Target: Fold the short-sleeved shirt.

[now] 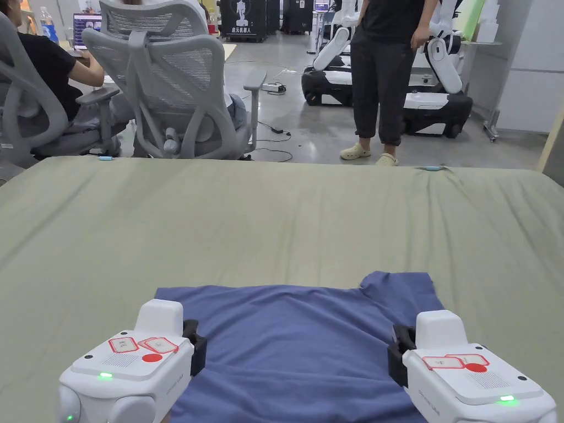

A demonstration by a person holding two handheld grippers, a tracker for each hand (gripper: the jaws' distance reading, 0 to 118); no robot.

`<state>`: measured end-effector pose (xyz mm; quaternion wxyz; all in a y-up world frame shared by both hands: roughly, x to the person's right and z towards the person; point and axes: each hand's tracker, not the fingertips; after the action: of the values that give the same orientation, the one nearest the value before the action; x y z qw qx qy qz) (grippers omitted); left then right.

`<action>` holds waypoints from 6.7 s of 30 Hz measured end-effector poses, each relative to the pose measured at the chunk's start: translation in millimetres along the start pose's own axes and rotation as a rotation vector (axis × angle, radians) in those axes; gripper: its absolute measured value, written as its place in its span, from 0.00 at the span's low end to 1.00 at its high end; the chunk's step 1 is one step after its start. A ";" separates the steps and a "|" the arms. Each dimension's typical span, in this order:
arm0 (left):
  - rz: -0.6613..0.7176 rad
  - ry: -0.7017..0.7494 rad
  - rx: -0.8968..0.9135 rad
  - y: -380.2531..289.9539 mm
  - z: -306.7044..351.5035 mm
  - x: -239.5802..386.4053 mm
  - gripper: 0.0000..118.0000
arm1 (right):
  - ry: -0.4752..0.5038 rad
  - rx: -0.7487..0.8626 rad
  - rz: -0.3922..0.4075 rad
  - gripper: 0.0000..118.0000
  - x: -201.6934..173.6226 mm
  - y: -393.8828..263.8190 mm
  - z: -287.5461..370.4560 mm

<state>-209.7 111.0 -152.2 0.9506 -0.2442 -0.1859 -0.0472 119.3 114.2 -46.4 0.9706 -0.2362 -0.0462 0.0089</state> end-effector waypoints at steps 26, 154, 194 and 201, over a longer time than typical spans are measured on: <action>0.021 0.104 -0.375 45.6 -240.4 -84.3 0.24 | -0.125 -0.236 -0.065 0.12 147.6 26.4 -180.7; -0.256 -0.060 -0.182 -51.7 -61.5 113.2 0.45 | -0.024 0.006 -0.030 0.00 -16.5 -33.8 26.5; 0.368 -0.275 -0.091 -54.8 -15.3 54.6 0.21 | 0.035 0.010 -0.086 0.00 -31.9 -32.3 27.6; 0.608 -0.162 -0.052 -75.6 -8.2 -48.1 0.86 | 0.046 -0.008 -0.074 0.00 -48.7 -34.5 24.4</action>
<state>-265.2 40.8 -143.2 0.8966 -0.3159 -0.1784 0.2540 68.4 92.8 -13.2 0.9701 -0.2384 -0.0326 -0.0325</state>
